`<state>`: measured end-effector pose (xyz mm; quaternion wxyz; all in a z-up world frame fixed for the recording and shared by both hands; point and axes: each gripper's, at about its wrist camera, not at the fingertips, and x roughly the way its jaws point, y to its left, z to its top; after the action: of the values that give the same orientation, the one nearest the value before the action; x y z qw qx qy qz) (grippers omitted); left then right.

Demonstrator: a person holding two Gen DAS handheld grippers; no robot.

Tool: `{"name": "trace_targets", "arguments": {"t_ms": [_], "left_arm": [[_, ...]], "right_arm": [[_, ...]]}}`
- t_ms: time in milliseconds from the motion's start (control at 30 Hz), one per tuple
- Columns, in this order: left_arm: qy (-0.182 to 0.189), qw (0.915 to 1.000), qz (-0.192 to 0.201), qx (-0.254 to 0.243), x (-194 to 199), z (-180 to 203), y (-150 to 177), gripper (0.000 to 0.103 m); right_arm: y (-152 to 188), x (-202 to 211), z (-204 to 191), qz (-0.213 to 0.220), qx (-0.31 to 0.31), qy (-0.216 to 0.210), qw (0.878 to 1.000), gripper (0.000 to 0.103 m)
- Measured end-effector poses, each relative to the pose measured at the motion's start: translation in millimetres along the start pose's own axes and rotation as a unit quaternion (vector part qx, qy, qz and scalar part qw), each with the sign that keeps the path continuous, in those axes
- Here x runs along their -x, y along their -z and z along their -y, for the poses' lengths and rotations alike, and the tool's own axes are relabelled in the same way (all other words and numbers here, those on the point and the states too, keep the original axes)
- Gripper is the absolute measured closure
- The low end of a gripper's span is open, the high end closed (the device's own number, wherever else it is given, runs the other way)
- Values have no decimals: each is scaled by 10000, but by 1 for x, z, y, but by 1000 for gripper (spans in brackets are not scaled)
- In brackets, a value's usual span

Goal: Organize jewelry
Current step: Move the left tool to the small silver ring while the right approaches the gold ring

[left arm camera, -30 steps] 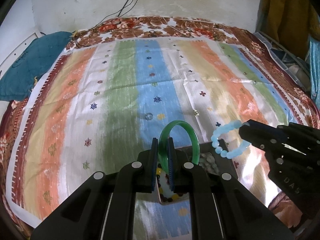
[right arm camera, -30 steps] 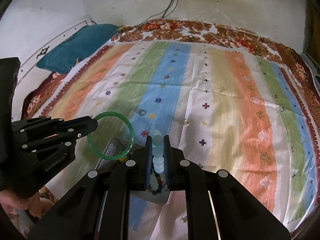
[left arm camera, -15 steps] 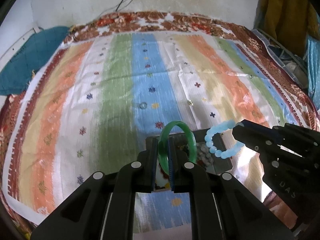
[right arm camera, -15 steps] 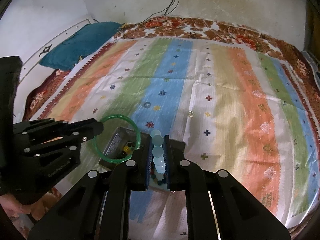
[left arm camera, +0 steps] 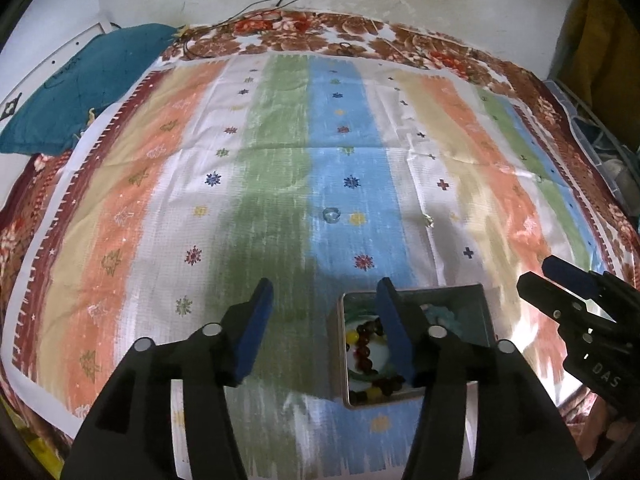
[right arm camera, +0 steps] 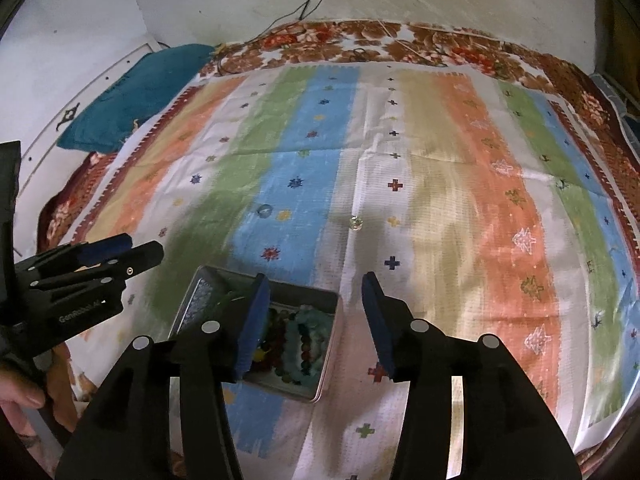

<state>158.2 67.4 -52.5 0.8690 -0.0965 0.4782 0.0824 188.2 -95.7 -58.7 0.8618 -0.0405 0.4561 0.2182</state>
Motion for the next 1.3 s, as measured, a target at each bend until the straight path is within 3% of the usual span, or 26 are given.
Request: {"name": "trace_targets", "arguments": {"t_ms": [233, 467, 1300], "left_arm": [[-74, 10000, -18, 23, -13, -1, -15, 37], [-189, 9995, -249, -27, -43, -4, -30, 36], [-197, 9983, -532, -133, -86, 2, -51, 36]], "right_arm": [[-9, -15, 6, -178, -35, 22, 9998, 45], [-17, -29, 10, -322, -64, 64, 9994, 43], [-41, -73, 18, -531, -35, 76, 9986, 43]]}}
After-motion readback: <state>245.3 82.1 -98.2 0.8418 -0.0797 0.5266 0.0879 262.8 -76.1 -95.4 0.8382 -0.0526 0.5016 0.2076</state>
